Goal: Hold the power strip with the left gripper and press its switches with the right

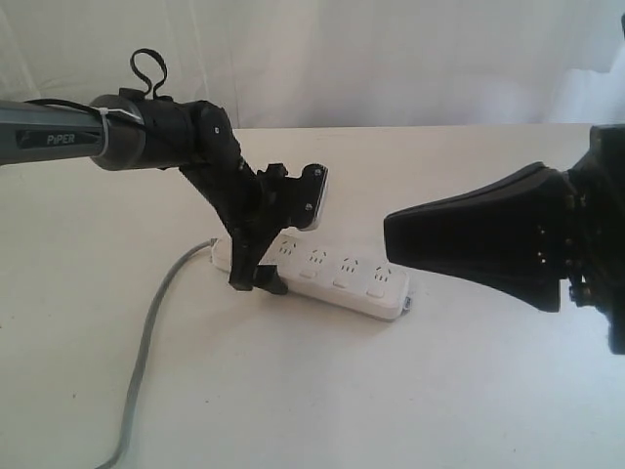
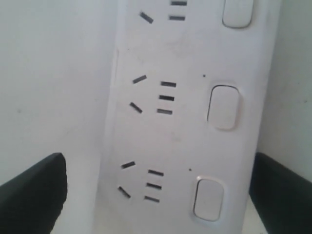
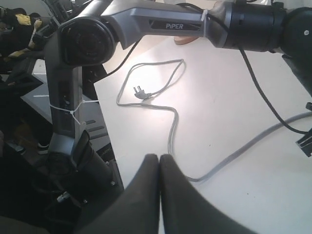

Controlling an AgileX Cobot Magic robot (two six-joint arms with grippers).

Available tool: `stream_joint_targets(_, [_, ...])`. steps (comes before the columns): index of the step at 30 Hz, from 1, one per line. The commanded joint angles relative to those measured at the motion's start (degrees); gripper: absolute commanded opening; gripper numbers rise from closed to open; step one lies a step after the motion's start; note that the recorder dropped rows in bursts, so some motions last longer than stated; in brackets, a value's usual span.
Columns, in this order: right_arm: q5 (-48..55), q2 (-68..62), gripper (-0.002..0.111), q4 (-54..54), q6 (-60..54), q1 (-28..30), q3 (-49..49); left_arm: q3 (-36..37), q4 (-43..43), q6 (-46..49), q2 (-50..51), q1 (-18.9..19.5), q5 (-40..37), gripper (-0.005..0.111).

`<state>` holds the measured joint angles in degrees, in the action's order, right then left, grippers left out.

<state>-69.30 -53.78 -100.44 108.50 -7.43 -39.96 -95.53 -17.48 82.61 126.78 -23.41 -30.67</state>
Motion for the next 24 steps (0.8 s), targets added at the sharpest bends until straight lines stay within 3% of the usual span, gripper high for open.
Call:
stream_joint_targets(1, [-0.09,0.03,0.0,0.5,-0.21,-0.13,0.11,2.27,6.76,-4.35,6.27,-0.63,-5.58,0.105])
stream_joint_targets(6, [-0.32,0.03,0.0,0.5,-0.21,-0.13,0.11,3.05,11.33,-13.66,7.56,-0.63,-10.38,0.103])
stream_joint_targets(9, [-0.67,0.03,0.0,1.33,-0.21,-0.13,0.11,4.49,12.91,-17.89,9.36,-0.63,-13.14,0.092])
stream_joint_targets(15, [-0.67,0.03,0.0,3.8,-0.21,-0.13,0.11,7.01,13.13,-19.84,12.23,-0.66,-18.61,0.036])
stream_joint_targets(16, [-0.67,0.03,0.0,3.8,-0.21,-0.13,0.11,7.14,13.58,-19.96,12.49,-0.66,-20.71,0.016])
stream_joint_targets(18, [-0.67,0.03,0.0,3.8,-0.21,-0.13,0.11,7.14,14.82,-19.96,12.49,-0.66,-25.95,0.0])
stream_joint_targets(21, [0.81,0.03,0.0,2.02,-0.69,-0.13,0.11,7.66,15.84,-20.25,11.67,-0.66,-33.39,0.0])
stream_joint_targets(24, [11.31,-1.07,0.0,0.5,-4.23,-0.13,-0.22,8.46,18.03,-20.78,9.14,-0.66,-36.16,0.0])
